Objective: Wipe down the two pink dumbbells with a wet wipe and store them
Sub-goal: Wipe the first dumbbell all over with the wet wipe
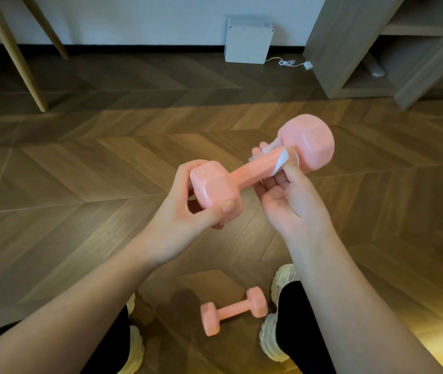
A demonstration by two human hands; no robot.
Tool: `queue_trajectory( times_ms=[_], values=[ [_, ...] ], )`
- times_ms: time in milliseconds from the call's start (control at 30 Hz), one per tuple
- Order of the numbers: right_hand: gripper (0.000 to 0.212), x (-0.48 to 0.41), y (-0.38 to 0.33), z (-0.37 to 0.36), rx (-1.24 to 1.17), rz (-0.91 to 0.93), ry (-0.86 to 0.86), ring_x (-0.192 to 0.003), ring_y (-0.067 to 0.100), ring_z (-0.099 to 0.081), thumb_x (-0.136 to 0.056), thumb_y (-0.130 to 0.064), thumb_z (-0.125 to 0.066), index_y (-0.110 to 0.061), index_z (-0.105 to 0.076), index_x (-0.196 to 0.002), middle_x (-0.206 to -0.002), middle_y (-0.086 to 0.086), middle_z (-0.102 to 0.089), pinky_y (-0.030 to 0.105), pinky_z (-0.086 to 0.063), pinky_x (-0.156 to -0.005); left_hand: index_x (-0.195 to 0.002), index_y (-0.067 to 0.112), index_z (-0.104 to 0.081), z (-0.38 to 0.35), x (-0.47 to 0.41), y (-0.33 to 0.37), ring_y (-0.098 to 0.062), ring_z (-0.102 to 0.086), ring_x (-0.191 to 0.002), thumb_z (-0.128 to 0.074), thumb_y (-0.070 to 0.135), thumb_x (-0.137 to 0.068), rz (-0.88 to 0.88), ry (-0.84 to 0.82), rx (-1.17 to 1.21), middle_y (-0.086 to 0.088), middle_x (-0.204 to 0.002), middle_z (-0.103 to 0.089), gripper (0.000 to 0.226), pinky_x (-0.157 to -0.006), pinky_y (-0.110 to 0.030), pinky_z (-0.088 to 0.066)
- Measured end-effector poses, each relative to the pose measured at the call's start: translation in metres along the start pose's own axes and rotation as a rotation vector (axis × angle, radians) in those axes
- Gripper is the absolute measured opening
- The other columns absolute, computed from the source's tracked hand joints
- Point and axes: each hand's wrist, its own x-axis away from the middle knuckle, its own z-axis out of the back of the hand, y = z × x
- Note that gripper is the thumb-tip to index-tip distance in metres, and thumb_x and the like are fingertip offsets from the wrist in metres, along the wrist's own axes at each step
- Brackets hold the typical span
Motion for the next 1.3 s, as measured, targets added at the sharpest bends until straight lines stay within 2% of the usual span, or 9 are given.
queue_trajectory(
  times_ms=[367,467,533,800,933,1033,1133,1200,1300],
  values=[
    [0.035,-0.001,0.0,0.005,0.103,-0.078,0.01,-0.094,0.018,-0.074,-0.094,-0.032,-0.062,-0.012,-0.063,-0.123,-0.104,0.011,-0.075,0.037,-0.054,-0.087,-0.128,0.034,-0.04,0.003,0.001,0.0,-0.009,-0.057,-0.098,-0.073,0.046,-0.073,-0.081,0.02,-0.074,0.02,-0.111,-0.053,0.065,-0.075,-0.026,-0.052],
    [0.039,0.002,0.002,0.005,0.126,-0.02,-0.073,-0.092,0.015,-0.074,-0.08,-0.029,-0.068,-0.017,-0.069,-0.117,-0.104,0.007,-0.075,0.034,-0.056,-0.083,-0.13,0.03,-0.04,0.004,0.002,0.001,-0.021,-0.065,-0.09,-0.071,0.048,-0.072,0.043,-0.012,0.048,-0.001,-0.118,-0.056,0.068,-0.069,-0.031,-0.058],
    [0.031,0.003,0.005,0.004,0.18,0.021,-0.125,-0.093,0.014,-0.073,-0.078,-0.028,-0.07,-0.021,-0.075,-0.108,-0.105,0.003,-0.075,0.036,-0.055,-0.091,-0.136,0.017,-0.037,0.001,0.0,0.003,-0.027,-0.066,-0.073,-0.065,0.052,-0.071,0.183,-0.042,0.192,-0.018,-0.102,-0.061,0.079,-0.065,-0.039,-0.058],
    [0.031,0.01,0.024,-0.004,0.212,0.009,-0.136,-0.104,0.021,-0.066,-0.07,-0.019,-0.072,-0.011,-0.072,-0.099,-0.11,0.01,-0.072,0.037,-0.048,-0.104,-0.125,0.008,-0.061,0.003,-0.006,0.014,-0.024,-0.061,-0.056,-0.034,0.069,-0.089,0.484,-0.212,0.526,-0.018,-0.076,-0.059,0.076,-0.051,-0.032,-0.058],
    [0.041,0.01,0.015,-0.004,0.211,0.029,-0.08,-0.099,0.021,-0.068,-0.072,-0.024,-0.07,-0.005,-0.068,-0.108,-0.108,0.013,-0.072,0.032,-0.051,-0.093,-0.132,0.01,-0.047,-0.002,-0.005,0.006,-0.019,-0.066,-0.076,-0.063,0.051,-0.079,0.294,-0.059,0.244,-0.02,-0.102,-0.061,0.069,-0.068,-0.037,-0.061],
    [0.032,0.007,0.004,-0.001,0.188,0.031,-0.034,-0.094,0.017,-0.074,-0.081,-0.024,-0.068,-0.016,-0.067,-0.111,-0.104,0.009,-0.076,0.034,-0.053,-0.086,-0.127,0.032,-0.037,0.005,-0.002,0.001,0.001,-0.059,-0.106,-0.084,0.033,-0.07,-0.083,-0.007,-0.216,0.007,-0.123,-0.051,0.073,-0.08,-0.018,-0.054],
    [0.043,0.004,0.002,0.001,0.095,0.035,0.018,-0.097,0.018,-0.073,-0.08,-0.021,-0.07,-0.015,-0.061,-0.122,-0.109,0.01,-0.075,0.039,-0.049,-0.091,-0.131,0.039,-0.033,0.011,-0.002,-0.001,-0.01,-0.053,-0.121,-0.09,0.021,-0.068,-0.373,0.054,-0.534,0.011,-0.13,-0.046,0.087,-0.091,-0.014,-0.048],
    [0.064,0.004,0.004,0.001,0.044,0.028,0.019,-0.101,0.021,-0.072,-0.07,-0.024,-0.073,-0.014,-0.057,-0.131,-0.113,0.012,-0.073,0.039,-0.049,-0.089,-0.135,0.042,-0.032,0.011,-0.003,-0.001,-0.011,-0.052,-0.123,-0.087,0.027,-0.068,-0.383,0.083,-0.532,0.013,-0.133,-0.043,0.089,-0.092,-0.013,-0.047],
    [0.07,0.001,0.006,0.002,-0.006,0.033,0.04,-0.097,0.022,-0.073,-0.065,-0.024,-0.074,-0.013,-0.056,-0.132,-0.109,0.013,-0.074,0.036,-0.055,-0.075,-0.142,0.044,-0.024,0.007,-0.004,0.001,-0.007,-0.064,-0.108,-0.087,0.042,-0.064,-0.004,-0.021,-0.108,0.008,-0.128,-0.051,0.1,-0.079,-0.021,-0.056]
  ],
)
